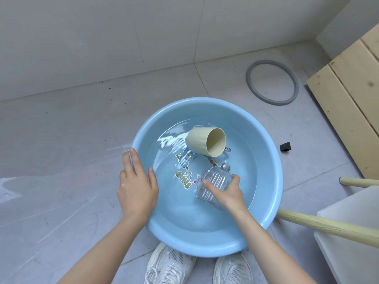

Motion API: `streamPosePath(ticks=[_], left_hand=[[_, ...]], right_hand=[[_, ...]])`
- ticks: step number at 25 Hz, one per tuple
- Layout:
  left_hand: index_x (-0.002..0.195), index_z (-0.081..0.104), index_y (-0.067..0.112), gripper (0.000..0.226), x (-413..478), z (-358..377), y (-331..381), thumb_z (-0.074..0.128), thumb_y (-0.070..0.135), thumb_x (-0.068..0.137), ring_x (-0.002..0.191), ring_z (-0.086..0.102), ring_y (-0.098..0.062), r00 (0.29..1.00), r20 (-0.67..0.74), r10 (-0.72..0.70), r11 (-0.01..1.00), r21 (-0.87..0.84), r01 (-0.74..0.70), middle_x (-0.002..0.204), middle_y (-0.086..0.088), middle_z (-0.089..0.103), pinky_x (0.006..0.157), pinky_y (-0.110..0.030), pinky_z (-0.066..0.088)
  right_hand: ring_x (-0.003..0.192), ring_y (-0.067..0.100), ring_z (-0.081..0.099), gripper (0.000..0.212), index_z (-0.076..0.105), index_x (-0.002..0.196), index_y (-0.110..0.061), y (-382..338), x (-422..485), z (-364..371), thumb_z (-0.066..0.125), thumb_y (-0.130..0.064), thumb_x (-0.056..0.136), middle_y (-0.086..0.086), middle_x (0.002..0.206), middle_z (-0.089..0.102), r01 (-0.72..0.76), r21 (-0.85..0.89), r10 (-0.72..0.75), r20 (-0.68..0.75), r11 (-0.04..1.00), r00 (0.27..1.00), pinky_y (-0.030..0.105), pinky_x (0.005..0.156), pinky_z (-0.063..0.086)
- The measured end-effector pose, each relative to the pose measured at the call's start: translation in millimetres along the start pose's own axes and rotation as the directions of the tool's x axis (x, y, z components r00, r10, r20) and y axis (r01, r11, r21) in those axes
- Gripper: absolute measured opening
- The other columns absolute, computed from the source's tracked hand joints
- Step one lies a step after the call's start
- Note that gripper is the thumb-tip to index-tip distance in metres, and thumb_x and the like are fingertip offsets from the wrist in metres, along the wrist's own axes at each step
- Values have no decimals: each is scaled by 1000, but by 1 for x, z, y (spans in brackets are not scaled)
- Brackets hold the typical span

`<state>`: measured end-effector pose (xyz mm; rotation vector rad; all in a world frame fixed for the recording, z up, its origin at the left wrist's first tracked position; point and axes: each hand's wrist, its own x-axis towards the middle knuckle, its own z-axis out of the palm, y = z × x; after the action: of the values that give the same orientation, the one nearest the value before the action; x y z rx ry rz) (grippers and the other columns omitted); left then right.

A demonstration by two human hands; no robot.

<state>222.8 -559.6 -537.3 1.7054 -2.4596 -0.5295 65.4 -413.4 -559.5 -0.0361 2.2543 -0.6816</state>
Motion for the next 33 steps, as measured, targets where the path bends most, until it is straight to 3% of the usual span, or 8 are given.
streamPosePath(ticks=[6, 12, 16, 21, 23, 27, 30, 33], left_hand=[[150, 17, 7, 64, 0, -2, 1, 44, 27, 96, 105, 48, -39, 1000, 5, -3, 1000, -1, 3, 152, -10, 24, 63, -45, 42], [151, 15, 8, 63, -1, -5, 2, 41, 29, 98, 110, 47, -38, 1000, 13, -8, 1000, -4, 8, 154, -9, 21, 69, -46, 45], [151, 13, 10, 63, -2, -6, 3, 39, 30, 98, 111, 46, -37, 1000, 18, -8, 1000, -13, 8, 153, -8, 20, 70, -46, 44], [151, 13, 10, 63, -2, -7, 3, 40, 30, 98, 111, 46, -37, 1000, 23, -6, 999, -43, 7, 153, -8, 21, 71, -46, 43], [151, 14, 9, 63, -2, -8, 2, 41, 30, 98, 112, 46, -37, 1000, 27, 5, 998, -62, -3, 153, -9, 21, 71, -46, 44], [152, 8, 11, 68, -1, -12, -1, 43, 29, 97, 125, 36, -34, 995, 97, 23, 989, -150, -8, 157, -7, 12, 88, -46, 41], [152, 1, 11, 75, 3, -16, -8, 48, 28, 95, 140, 17, -30, 984, 169, 58, 973, -232, -18, 159, -8, 2, 108, -43, 26], [152, 11, 13, 75, 6, -31, -10, 48, 39, 92, 145, 2, -28, 977, 155, 148, 952, -289, -98, 159, -11, -5, 117, -41, 8]], right_hand=[[111, 26, 55, 84, 25, 124, -20, 4, -4, -7, 77, -55, 68, 8, 125, 53, 84, 111, -72, -109, 990, 991, 34, 91, 44], [113, 20, 50, 87, 24, 123, -26, 8, -23, -16, 83, -48, 63, 3, 129, 45, 332, 146, -300, -206, 932, 932, 35, 97, 42], [117, 21, 50, 89, 22, 117, -39, 4, -38, -30, 78, -61, 52, 3, 130, 46, 468, 132, -422, -272, 874, 865, 36, 98, 43], [113, 10, 48, 87, 23, 119, -37, -15, -59, -58, 81, -46, 56, -2, 127, 42, 618, 104, -569, -295, 779, 767, 4, 88, 34], [113, 1, 44, 88, 23, 121, -34, -27, -68, -69, 82, -42, 56, -9, 124, 40, 686, 47, -646, -296, 726, 704, -1, 88, 30], [109, -21, 37, 91, 20, 118, -41, -48, -82, -79, 83, -40, 53, -30, 120, 33, 759, -76, -746, -273, 646, 608, -4, 87, 26], [110, -17, 40, 94, 19, 114, -48, -60, -89, -78, 87, -39, 51, -35, 120, 33, 759, -88, -754, -240, 645, 612, -2, 87, 28], [110, -10, 45, 97, 20, 117, -48, -73, -99, -72, 90, -43, 50, -37, 119, 37, 759, -103, -760, -208, 643, 616, 1, 87, 31]])
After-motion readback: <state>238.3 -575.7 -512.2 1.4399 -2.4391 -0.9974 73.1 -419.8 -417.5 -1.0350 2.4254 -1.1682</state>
